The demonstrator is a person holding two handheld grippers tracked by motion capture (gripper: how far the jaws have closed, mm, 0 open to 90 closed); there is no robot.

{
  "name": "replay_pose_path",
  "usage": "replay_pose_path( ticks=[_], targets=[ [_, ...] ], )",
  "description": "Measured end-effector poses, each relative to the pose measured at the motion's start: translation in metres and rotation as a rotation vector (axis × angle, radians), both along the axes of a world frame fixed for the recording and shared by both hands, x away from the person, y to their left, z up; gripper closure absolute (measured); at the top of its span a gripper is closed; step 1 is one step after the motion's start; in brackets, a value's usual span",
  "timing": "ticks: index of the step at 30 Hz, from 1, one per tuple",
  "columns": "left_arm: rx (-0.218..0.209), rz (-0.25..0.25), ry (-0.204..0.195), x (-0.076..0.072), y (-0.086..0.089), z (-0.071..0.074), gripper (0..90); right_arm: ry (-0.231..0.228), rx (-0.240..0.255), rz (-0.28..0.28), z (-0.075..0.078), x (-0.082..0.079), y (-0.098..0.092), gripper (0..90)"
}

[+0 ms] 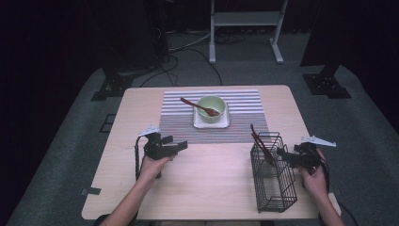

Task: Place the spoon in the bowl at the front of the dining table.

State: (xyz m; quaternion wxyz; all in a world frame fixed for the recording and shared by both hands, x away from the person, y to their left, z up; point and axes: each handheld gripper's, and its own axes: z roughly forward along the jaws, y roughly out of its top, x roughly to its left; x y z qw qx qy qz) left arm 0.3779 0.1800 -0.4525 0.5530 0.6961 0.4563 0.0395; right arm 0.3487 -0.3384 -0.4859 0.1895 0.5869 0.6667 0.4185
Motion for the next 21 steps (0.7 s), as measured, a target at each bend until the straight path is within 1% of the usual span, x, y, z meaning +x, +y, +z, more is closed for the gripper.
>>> replay_pose_path(
  ticks=[5,8,12,16,21],
  targets=[
    [-0.007,0.002,-0.001,-0.004,0.002,0.000,5.6,0.000,0.000,0.000,0.000,0.000,0.000,13.4],
    [-0.003,0.001,-0.003,-0.006,0.003,0.000,5.6,0.001,0.000,0.000,0.000,0.000,0.000,13.4],
    [-0.011,0.006,-0.011,-0.010,0.005,0.000,5.6,0.000,0.000,0.000,0.000,0.000,0.000,13.4],
    [-0.004,-0.001,-0.017,-0.014,0.006,0.000,5.6,0.002,-0.001,0.001,0.000,0.000,0.000,13.4],
    [-0.020,0.003,-0.011,-0.018,0.009,-0.001,5.6,0.002,-0.001,0.000,0.000,0.000,0.000,13.4]
  ],
)
